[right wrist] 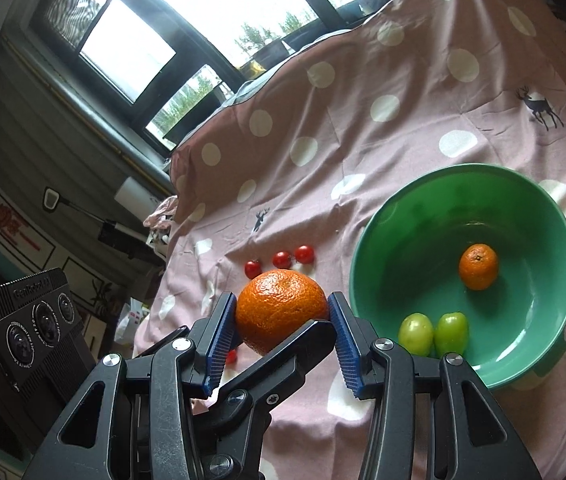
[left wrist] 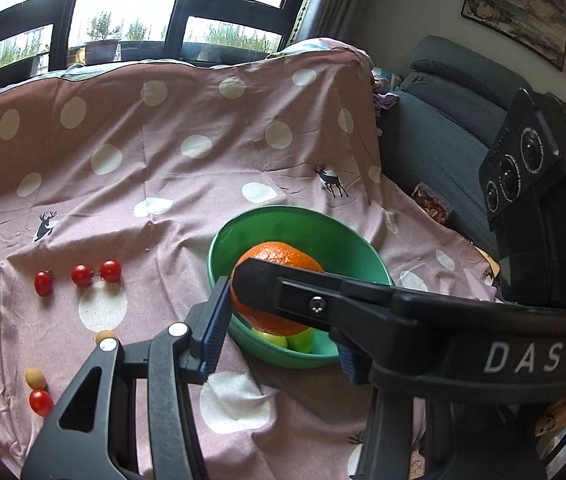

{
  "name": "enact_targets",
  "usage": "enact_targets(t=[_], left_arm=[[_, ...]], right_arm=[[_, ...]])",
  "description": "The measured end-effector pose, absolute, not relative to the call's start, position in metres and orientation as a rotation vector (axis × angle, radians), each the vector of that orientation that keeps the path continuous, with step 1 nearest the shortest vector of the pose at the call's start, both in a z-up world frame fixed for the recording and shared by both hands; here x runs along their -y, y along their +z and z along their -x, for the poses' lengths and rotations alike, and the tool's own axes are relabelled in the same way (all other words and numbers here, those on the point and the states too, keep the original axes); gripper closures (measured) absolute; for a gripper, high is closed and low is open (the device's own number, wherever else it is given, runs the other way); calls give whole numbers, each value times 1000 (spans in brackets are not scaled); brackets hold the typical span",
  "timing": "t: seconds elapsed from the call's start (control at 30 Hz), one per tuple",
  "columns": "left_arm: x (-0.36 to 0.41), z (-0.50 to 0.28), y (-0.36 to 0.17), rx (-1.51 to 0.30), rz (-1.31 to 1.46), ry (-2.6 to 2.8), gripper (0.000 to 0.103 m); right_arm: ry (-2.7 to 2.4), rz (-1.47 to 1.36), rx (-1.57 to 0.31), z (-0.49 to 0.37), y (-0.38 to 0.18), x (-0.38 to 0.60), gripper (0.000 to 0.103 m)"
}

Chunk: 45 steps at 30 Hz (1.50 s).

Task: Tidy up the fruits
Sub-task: 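Carry the orange in the right gripper over the green bowl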

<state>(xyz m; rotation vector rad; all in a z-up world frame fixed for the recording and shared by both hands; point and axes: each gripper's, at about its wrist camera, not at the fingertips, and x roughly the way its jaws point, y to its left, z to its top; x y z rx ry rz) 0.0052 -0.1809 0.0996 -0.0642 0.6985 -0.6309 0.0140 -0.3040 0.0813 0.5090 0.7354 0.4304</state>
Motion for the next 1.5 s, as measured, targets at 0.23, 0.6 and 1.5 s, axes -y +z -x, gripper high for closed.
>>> enact_targets(t=[0.23, 0.6, 1.5], left_arm=[[204, -7, 101, -706, 40, -656, 57], [236, -15, 93, -732, 19, -691, 58], [272, -47, 47, -886, 88, -817, 57]], right_arm=[[402, -546, -717, -8, 80, 329, 53], [359, -606, -710, -11, 71, 362, 53], [166, -663, -829, -31, 35, 401, 53]])
